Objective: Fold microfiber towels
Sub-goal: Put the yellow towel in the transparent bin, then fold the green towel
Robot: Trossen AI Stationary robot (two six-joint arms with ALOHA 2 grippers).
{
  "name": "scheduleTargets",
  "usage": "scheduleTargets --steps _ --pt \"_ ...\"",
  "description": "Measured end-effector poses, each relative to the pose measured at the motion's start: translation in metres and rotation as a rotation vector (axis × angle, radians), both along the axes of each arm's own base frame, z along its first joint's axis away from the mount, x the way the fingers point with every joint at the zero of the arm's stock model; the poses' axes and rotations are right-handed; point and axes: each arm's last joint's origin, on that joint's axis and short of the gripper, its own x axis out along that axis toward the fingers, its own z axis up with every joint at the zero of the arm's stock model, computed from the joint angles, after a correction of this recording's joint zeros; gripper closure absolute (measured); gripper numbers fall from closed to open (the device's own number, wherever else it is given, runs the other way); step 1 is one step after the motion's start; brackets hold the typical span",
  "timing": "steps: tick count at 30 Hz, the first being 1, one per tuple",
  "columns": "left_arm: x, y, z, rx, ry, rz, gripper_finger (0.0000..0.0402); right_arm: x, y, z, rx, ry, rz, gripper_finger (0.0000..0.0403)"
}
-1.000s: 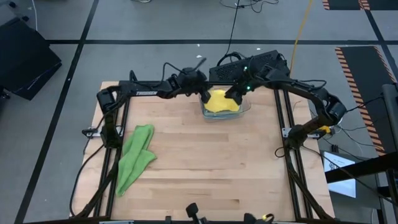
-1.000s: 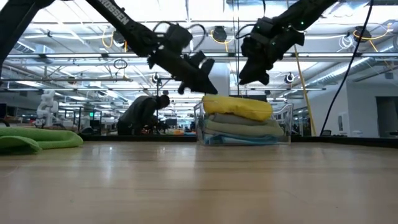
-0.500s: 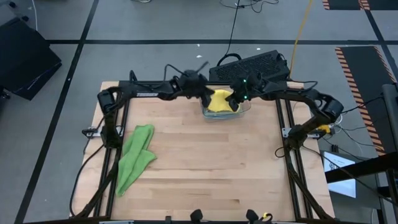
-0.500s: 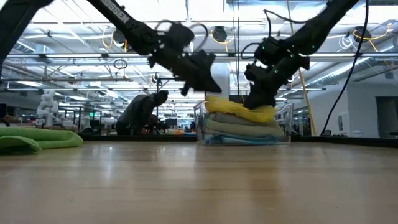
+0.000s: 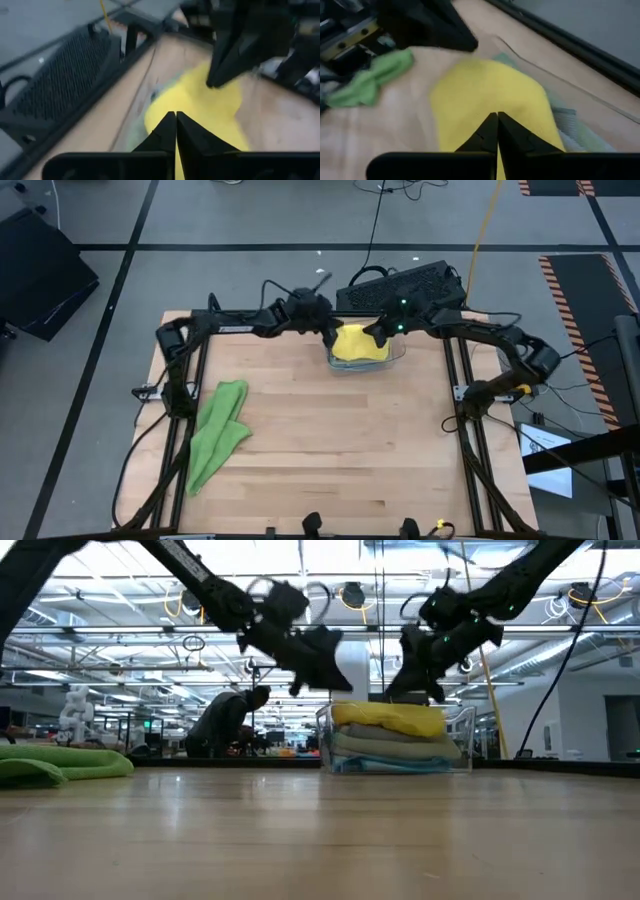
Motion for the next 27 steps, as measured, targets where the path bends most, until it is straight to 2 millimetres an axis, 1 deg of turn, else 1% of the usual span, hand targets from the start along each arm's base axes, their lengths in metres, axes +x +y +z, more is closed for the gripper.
scheduleTargets --steps 2,4,8,11,15,18,22,24,27 --pt "-0.008 0.0 0.02 0.014 -0.025 0.009 0.0396 -0.005 0.005 0.013 0.01 -0.037 -0.01 0.0398" --pt "-0.014 -0.001 0.035 0.035 -0.051 0.017 0.0398 -0.01 0.012 0.028 0.006 -0.074 -0.021 0.0399" --pt "-0.039 -0.01 0.07 0.025 -0.033 0.049 0.0384 -0.025 0.028 0.052 0.03 -0.117 -0.049 0.0399" --pt "-0.063 -0.025 0.087 -0.073 0.068 0.071 0.0376 -0.037 0.046 0.065 0.089 -0.115 -0.059 0.0399" --pt "-0.094 -0.061 0.098 -0.218 0.263 0.077 0.0375 -0.048 0.078 0.078 0.118 -0.097 0.005 0.0399" --pt "-0.114 -0.089 0.103 -0.293 0.409 0.126 0.0377 -0.052 0.1 0.08 0.134 -0.045 0.054 0.0399" --pt "-0.127 -0.118 0.098 -0.381 0.559 0.169 0.0371 -0.053 0.122 0.079 0.134 0.01 0.117 0.0399" --pt "-0.131 -0.13 0.09 -0.438 0.622 0.182 0.0358 -0.05 0.13 0.078 0.126 0.035 0.141 0.0399" --pt "-0.136 -0.145 0.073 -0.519 0.725 0.241 0.0327 -0.045 0.139 0.077 0.107 0.043 0.179 0.0399"
